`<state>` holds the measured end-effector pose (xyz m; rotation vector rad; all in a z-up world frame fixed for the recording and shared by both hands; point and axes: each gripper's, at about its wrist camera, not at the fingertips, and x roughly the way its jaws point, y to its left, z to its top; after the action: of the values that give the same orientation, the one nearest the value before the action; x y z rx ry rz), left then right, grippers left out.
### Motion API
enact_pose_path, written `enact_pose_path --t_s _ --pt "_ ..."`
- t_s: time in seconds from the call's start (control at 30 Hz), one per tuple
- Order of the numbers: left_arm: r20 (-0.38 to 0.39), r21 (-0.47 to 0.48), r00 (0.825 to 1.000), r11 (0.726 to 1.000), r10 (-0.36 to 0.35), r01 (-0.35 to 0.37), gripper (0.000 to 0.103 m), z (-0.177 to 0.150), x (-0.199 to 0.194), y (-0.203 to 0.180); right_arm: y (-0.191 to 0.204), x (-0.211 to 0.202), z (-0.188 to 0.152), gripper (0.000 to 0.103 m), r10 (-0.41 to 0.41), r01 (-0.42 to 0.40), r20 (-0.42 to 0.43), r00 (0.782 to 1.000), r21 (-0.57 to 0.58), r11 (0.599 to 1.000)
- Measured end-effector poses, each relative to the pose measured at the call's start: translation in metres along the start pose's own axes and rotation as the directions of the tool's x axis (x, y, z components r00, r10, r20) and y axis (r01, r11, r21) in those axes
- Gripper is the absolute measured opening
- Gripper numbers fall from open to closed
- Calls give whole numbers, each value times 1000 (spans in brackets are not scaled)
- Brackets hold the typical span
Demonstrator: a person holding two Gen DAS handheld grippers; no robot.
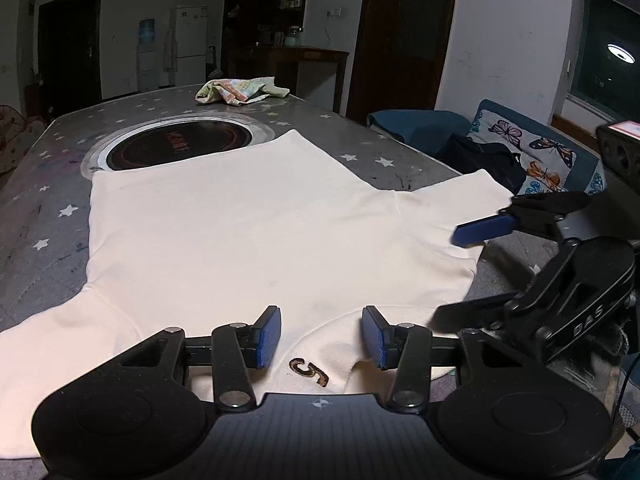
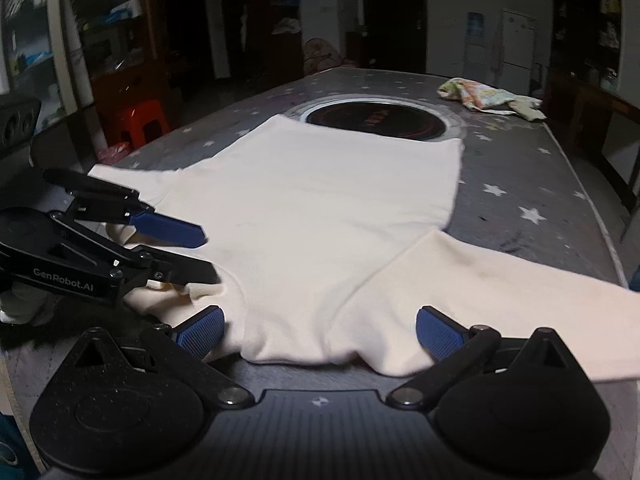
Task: Fold clothes
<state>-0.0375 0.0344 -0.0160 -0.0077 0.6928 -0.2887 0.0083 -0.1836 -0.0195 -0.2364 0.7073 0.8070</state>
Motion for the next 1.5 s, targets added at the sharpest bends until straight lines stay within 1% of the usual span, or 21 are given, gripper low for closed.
enact_pose_path --t_s 0.1,0.2,0.3,0.47,0.57,0.73,0.83,0.93,1.03,1.17,1.27,1.4,1.5 --pt "3 3 1000 1000 9 -9 50 2 -1 -1 -7 -10 -3 103 -36 35 27 999 33 999" --pt "20 4 1000 1000 2 -2 52 6 -3 -3 -17 -17 -5 103 -74 71 35 997 72 995" --pt "21 10 1000 1000 -2 2 52 7 -1 -7 -27 -23 -6 103 -108 103 40 993 106 989" --pt "17 24 1000 1000 -15 15 52 9 3 -14 -37 -28 -1 103 -175 166 58 983 137 977" --pt "22 31 999 999 -27 26 52 12 5 -18 -39 -21 -2 103 -210 205 25 977 126 971" --pt "30 44 999 998 -43 42 52 18 7 -23 -36 -14 -11 103 -251 252 -27 968 68 965" --pt "37 50 998 997 -54 52 52 23 8 -26 -40 -19 -13 103 -259 260 -25 966 85 962" --pt "43 55 997 996 -66 64 52 29 12 -30 -46 -29 -9 103 -270 268 2 963 116 957" --pt "44 64 996 995 -81 78 52 32 18 -37 -54 -32 -5 103 -316 310 22 949 130 942" --pt "38 81 994 991 -106 103 52 35 25 -48 -64 -24 -7 103 -336 334 -9 942 145 932" --pt "31 94 993 989 -117 114 52 37 30 -54 -63 -18 -14 103 -358 360 -42 933 113 926" --pt "22 99 992 988 -124 122 52 40 36 -58 -66 -24 -18 103 -356 358 -43 934 125 925" --pt "19 97 991 986 -135 132 52 41 39 -60 -72 -32 -16 103 -354 353 -27 935 168 920"
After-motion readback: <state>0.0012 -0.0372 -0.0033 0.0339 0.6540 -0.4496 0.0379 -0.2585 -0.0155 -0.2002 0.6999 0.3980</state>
